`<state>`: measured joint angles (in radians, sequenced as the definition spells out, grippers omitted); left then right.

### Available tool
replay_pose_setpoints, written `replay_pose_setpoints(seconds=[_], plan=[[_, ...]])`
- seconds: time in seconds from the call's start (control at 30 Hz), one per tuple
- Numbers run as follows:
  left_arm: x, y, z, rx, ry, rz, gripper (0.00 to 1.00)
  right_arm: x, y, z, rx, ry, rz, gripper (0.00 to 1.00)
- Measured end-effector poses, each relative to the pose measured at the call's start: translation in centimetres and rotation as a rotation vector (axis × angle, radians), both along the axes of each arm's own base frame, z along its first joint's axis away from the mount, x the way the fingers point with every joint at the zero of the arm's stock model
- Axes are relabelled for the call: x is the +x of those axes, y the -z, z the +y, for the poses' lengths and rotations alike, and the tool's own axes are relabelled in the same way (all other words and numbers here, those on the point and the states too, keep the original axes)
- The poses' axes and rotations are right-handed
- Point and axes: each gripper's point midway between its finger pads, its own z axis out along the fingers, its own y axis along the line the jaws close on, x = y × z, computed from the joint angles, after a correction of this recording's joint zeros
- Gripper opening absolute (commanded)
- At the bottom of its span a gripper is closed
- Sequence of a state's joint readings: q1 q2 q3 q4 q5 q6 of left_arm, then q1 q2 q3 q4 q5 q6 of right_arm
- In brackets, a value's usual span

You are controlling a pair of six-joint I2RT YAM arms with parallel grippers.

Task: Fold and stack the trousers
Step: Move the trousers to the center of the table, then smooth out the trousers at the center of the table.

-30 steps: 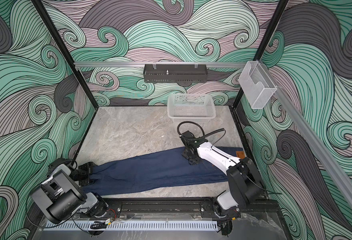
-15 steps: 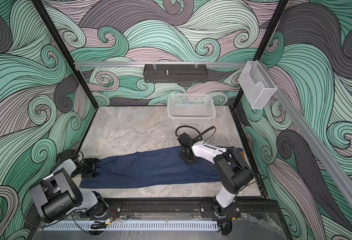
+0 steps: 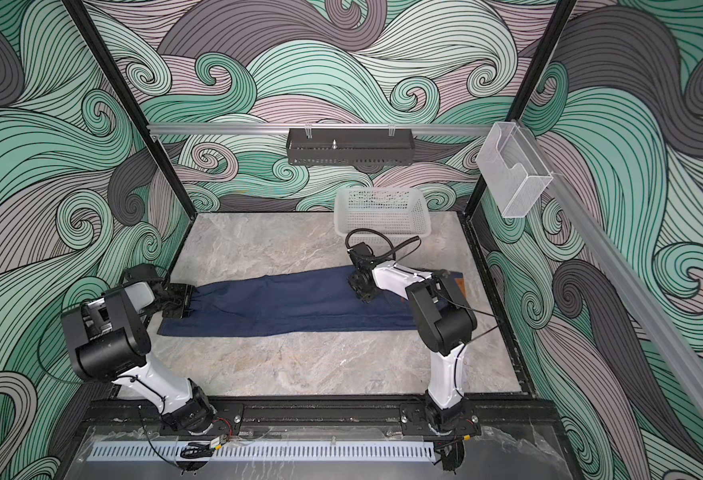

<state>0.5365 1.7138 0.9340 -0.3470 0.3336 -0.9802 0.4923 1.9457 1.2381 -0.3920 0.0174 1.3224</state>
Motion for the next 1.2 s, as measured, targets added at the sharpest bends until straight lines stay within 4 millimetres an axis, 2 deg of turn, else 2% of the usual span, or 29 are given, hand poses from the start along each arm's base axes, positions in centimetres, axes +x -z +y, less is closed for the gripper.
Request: replay_pose_setpoints(seconds=[0.17,0.3,0.4,0.5,0.6,0.7,0.77,0.8,0.83,0.93,1.0,1.07,1.2], plan=[[3.3,-0.4,0.5,0.027,0.026,-0.003,0.53,3.2,-0.4,0.5,0.034,0.042,-0.031,0.45],[4.2,-2.2,0.5,0.061,0.062,-0.002,0.58,3.2,-0.7,0.4,0.010,0.018,-0.030,0.56],[4.5,-5.0,0.7,0.111,0.097,-0.028,0.58,2.5,-1.8,-0.2,-0.032,-0.029,-0.034,0.61],[4.2,-8.4,0.9,0.173,0.135,-0.065,0.49,2.1,-4.9,-0.7,-0.054,-0.079,-0.088,0.61],[4.2,-11.1,1.0,0.221,0.176,-0.097,0.34,1.2,-9.1,-1.6,-0.064,-0.123,-0.180,0.60],[4.1,-11.7,0.9,0.234,0.216,-0.089,0.24,-0.2,-12.4,-3.5,-0.077,-0.146,-0.256,0.58],[3.7,-11.1,0.7,0.222,0.238,-0.062,0.19,-1.1,-13.3,-5.3,-0.088,-0.143,-0.276,0.56],[3.4,-10.8,0.5,0.215,0.247,-0.047,0.20,-1.5,-13.3,-6.3,-0.094,-0.138,-0.275,0.56],[3.2,-10.4,0.4,0.207,0.254,-0.033,0.25,-2.0,-13.1,-7.6,-0.101,-0.129,-0.267,0.56],[2.4,-9.9,0.2,0.189,0.267,0.000,0.50,-3.2,-11.8,-10.7,-0.121,-0.101,-0.222,0.57],[1.9,-9.7,0.3,0.181,0.266,0.015,0.61,-4.0,-10.6,-12.4,-0.126,-0.087,-0.181,0.58],[1.3,-9.5,0.5,0.171,0.260,0.035,0.68,-4.8,-9.2,-13.8,-0.126,-0.079,-0.133,0.59],[-0.6,-9.0,1.5,0.154,0.225,0.099,0.72,-6.2,-7.4,-15.2,-0.120,-0.080,-0.069,0.59]])
